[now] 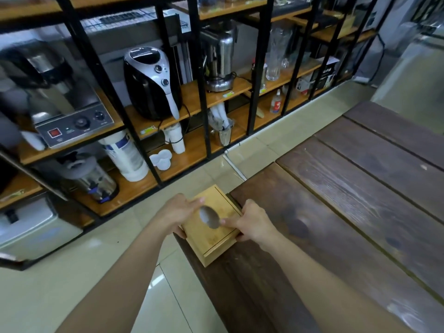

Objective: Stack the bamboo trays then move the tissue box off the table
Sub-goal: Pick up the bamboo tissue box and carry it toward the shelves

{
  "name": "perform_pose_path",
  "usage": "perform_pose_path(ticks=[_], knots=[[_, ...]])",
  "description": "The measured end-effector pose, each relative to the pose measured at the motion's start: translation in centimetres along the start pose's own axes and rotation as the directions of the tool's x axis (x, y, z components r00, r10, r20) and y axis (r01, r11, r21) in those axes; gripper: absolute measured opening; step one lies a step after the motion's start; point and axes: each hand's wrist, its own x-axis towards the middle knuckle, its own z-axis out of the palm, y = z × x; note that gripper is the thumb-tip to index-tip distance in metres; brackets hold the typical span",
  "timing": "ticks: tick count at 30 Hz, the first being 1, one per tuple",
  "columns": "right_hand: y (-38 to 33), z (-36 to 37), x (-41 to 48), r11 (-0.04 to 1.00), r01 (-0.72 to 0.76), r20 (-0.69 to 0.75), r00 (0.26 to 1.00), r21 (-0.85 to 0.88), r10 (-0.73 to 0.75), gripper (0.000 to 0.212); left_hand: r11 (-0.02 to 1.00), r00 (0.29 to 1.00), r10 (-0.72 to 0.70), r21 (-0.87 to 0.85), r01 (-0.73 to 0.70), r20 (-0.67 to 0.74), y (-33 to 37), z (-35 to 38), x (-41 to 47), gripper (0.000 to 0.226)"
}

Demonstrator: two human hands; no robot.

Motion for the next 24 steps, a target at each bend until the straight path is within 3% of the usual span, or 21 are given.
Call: perform_pose_path(ticks=[9,19,24], knots=[[0.1,0.4,0.1,0.998,0.007,-0.007,1.0,-0.067,-0.008,0.05,1.0,1.0,0.004,-0.012,-0.004,0.03,-1.1,-0.5,0.0,0.07],[0.4,0.8,-0.5,0.997,0.005,-0.025,1.0,-0.083,-0.007,0.062,1.0,0.998,0.013,-0.002,-0.013,0.064,-1.0,-0.8,-0.2,0.069],[0.8,0.2,-0.7,0.95,0.059,-0.016,0.998,-0.307,-0.068,0.061,0.998,0.996,-0.026,0.063,0.021,0.084,-0.9,-1.2,0.1,0.065]])
